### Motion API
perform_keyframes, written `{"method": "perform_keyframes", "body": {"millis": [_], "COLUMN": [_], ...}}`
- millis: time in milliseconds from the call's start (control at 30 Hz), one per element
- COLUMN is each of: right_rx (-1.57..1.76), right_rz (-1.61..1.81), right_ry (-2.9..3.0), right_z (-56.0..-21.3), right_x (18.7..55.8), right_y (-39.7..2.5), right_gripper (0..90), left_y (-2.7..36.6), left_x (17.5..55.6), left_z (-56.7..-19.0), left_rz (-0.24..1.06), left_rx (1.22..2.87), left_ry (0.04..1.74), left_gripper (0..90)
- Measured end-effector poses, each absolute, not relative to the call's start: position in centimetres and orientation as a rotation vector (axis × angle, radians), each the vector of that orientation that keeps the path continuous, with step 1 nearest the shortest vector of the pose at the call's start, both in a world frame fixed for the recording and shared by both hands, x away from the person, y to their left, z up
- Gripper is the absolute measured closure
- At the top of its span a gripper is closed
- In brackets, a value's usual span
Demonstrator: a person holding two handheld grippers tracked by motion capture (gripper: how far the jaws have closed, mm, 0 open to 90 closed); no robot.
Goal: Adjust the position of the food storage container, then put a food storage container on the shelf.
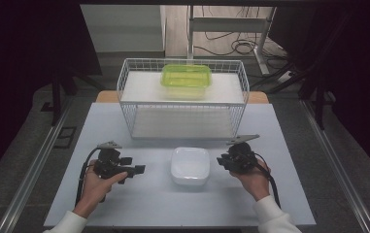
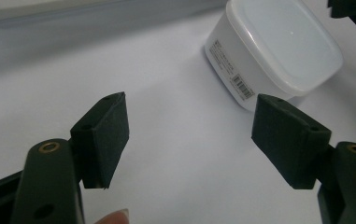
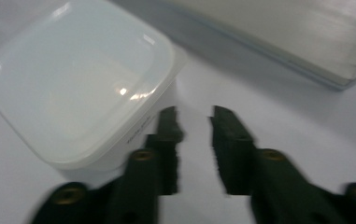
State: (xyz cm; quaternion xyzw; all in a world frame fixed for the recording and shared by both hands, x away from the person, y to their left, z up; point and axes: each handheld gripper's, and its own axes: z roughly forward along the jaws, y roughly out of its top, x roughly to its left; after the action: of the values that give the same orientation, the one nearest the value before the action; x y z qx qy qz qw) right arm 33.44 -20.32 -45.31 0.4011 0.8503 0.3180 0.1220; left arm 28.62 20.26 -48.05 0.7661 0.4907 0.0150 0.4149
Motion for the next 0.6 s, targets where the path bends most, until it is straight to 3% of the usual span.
{"method": "perform_keyframes", "body": {"millis": [133,200,400,600], "right_rx": [1.232,1.258,1.308,1.334], "right_rz": [1.049,1.102,1.209,1.235], "right_ry": [2.431,2.425,2.409,2.424], "right_z": [-44.6,-44.4,-44.1,-44.5], "right_x": [33.0,32.6,32.5,32.3], "right_y": [-21.4,-21.6,-22.1,-22.1], "right_gripper": [42.5,36.3,22.2,19.4], "left_y": [20.4,20.5,20.1,19.3], "left_x": [28.1,28.0,28.0,28.4], "left_z": [-47.7,-47.6,-47.4,-47.1], "left_rz": [0.075,0.077,0.074,0.044], "left_rx": [1.902,1.891,1.875,1.853], "left_ry": [1.24,1.238,1.248,1.245], "left_gripper": [26.4,26.2,25.9,24.3]}}
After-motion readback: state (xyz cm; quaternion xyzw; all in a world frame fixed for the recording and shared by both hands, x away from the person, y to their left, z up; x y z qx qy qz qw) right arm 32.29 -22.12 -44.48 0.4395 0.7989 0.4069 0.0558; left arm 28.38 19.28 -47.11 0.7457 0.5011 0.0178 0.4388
